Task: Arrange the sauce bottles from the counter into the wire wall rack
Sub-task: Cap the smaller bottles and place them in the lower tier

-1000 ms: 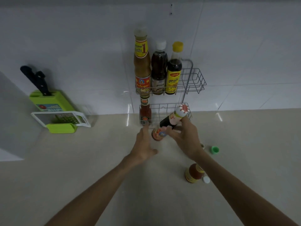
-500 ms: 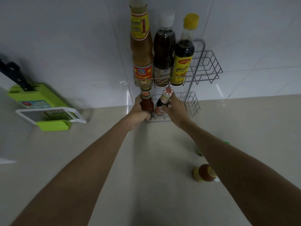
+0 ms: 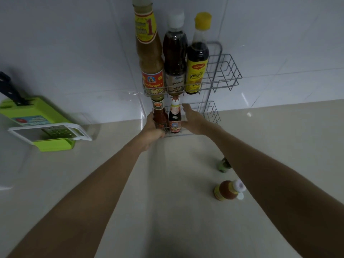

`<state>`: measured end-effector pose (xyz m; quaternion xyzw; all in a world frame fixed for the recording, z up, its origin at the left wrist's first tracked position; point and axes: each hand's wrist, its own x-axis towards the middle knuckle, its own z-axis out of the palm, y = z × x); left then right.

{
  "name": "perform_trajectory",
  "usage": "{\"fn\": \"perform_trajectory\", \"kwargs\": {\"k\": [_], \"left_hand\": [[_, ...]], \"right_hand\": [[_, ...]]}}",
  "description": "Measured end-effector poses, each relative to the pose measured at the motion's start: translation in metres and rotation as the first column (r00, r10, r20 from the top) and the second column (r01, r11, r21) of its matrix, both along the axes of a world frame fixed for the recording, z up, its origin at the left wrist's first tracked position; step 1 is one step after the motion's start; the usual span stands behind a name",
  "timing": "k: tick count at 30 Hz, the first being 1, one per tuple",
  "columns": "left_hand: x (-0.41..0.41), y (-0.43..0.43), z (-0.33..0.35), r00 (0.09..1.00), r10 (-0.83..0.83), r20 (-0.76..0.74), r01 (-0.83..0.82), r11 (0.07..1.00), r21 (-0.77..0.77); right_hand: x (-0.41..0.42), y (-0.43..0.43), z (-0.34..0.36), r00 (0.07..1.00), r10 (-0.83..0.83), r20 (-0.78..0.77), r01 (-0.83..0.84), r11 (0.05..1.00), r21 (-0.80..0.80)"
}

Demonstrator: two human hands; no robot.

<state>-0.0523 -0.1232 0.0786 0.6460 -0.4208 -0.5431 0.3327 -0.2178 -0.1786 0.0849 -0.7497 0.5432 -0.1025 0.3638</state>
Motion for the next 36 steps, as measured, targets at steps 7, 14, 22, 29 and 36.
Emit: {"fn": "perform_trajectory", "kwargs": {"k": [7,14,22,29,36], "left_hand": [[-0.042,0.061,-0.016,0.988,0.097,0.121,-0.067,0.971,-0.23],[-0.117,0.135,-0.057,0.964,-0.244,0.104,0.259,0.949,-0.18],[-0.174,0.148,-0.072,0.874,-0.441,0.206,0.47,0.873,-0.127],[-0.158,0.152,-0.06,0.904,-0.353,0.241,0.386,0.916,-0.108],[-0.127,0.158,-0.017,0.881,-0.471,0.046,0.471,0.882,0.007]], "right_hand": [[-0.106,0.084,0.033,0.978,-0.055,0.199,0.137,0.897,-0.421],[-0.184,0.198,-0.054,0.932,-0.325,0.16,0.361,0.795,-0.488],[-0.198,0.226,-0.145,0.968,-0.076,-0.24,-0.011,0.94,-0.34],[-0.174,0.202,-0.042,0.521,-0.553,0.65,0.688,0.723,0.062],[-0.16,0.194,0.016,0.714,-0.209,0.669,0.253,0.967,0.031]]}}
